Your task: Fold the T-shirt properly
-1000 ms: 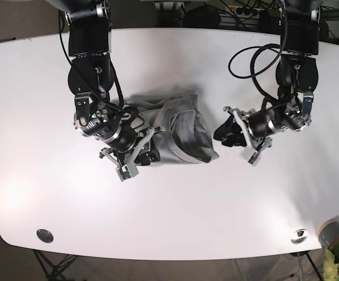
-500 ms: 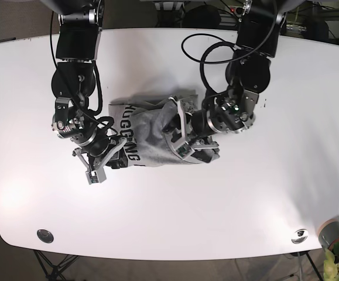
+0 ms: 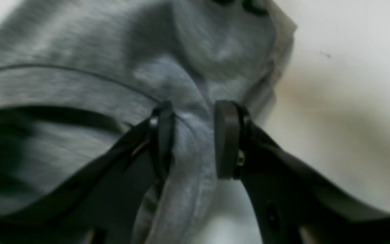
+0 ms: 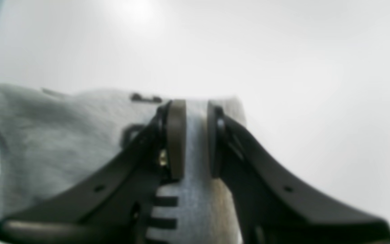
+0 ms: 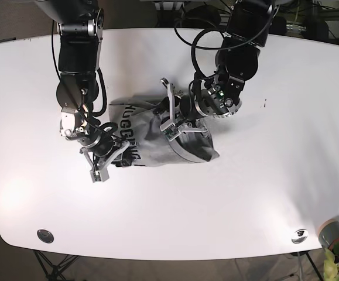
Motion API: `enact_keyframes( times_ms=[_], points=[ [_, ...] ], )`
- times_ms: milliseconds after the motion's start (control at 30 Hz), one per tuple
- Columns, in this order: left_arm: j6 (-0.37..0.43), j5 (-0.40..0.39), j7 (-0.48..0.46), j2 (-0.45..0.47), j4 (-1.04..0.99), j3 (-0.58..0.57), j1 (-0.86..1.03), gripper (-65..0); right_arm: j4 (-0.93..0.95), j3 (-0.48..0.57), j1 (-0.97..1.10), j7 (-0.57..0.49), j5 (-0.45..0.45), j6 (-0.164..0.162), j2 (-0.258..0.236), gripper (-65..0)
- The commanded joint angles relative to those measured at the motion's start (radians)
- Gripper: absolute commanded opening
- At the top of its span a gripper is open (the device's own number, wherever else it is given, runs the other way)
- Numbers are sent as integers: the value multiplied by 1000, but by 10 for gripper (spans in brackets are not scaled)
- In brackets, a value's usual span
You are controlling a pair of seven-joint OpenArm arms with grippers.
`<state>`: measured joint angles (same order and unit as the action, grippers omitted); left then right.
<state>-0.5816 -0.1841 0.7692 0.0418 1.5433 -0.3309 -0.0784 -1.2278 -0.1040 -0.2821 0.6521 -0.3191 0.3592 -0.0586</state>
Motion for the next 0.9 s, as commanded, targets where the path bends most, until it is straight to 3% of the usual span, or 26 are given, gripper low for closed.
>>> enact_keyframes(
  times_ms=[0,200,333,500,633,867],
  points=[
    [-2,-13,-20,30,-25,2,-25,-460,73,-3,-38,-61,-8,4,-5,-550],
    [-7,-15,-20,74,-50,46,-16,-460,202,63,-42,-177,65,4,-17,-550],
    [-8,-16,-20,114,-54,95,4,-460,230,72,-41,-194,76,4,-17,-550],
    [-16,-18,-20,165,-50,160,6,-460,231,72,-41,-194,82,5,-19,-552],
    [-117,-39,-20,181,-20,238,7,-461,225,74,-42,-191,77,5,-19,-555],
    [-117,-127,-17,177,95,434,47,-461,56,74,-36,-97,76,5,-14,-555]
  ],
)
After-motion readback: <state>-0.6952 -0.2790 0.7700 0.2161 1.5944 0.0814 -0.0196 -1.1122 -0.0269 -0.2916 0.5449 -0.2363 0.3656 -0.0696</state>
